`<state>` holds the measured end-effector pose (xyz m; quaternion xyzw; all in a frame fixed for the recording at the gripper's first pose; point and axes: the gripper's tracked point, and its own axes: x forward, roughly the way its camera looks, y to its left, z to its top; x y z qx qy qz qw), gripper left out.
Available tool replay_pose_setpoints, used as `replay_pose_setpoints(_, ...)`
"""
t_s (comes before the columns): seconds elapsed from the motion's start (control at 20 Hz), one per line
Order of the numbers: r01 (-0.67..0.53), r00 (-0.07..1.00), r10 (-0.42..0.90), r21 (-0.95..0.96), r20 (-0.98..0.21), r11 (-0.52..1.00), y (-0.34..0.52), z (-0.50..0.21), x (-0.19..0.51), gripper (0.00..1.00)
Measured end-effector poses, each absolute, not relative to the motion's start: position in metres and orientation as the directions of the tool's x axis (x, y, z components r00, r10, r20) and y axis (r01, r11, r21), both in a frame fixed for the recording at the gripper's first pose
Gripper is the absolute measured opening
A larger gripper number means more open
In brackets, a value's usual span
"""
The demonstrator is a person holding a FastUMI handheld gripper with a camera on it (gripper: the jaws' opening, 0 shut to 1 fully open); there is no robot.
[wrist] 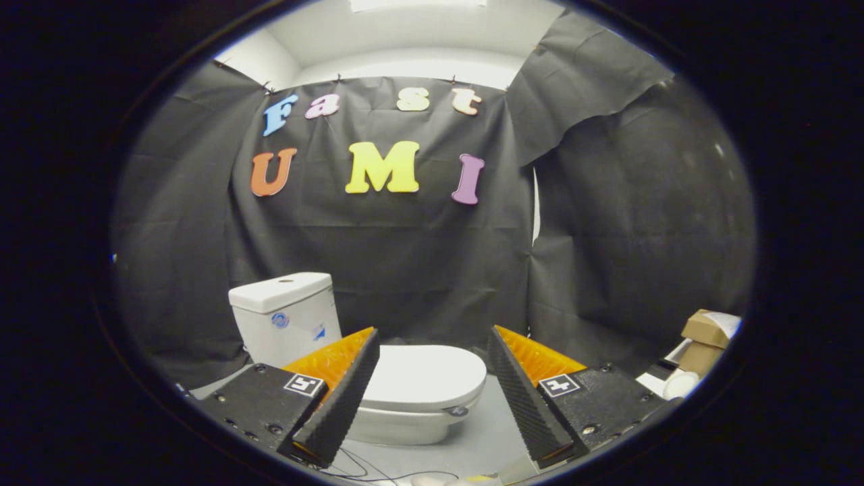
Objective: Open the toilet lid.
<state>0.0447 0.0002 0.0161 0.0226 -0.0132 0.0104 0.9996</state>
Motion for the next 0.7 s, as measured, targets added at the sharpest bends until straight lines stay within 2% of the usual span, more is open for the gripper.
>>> replay_pose_setpoints(0.35, -0.029, 0.999, 0.024, 0.182, 0.030, 0.983, -0.023, 0.015, 0.099, 1.00)
replay_pose_setpoints(0.7, 0.042, 0.994, -0.005, 0.338, -0.107, 0.940, -0.064, -0.052, 0.158, 1.00)
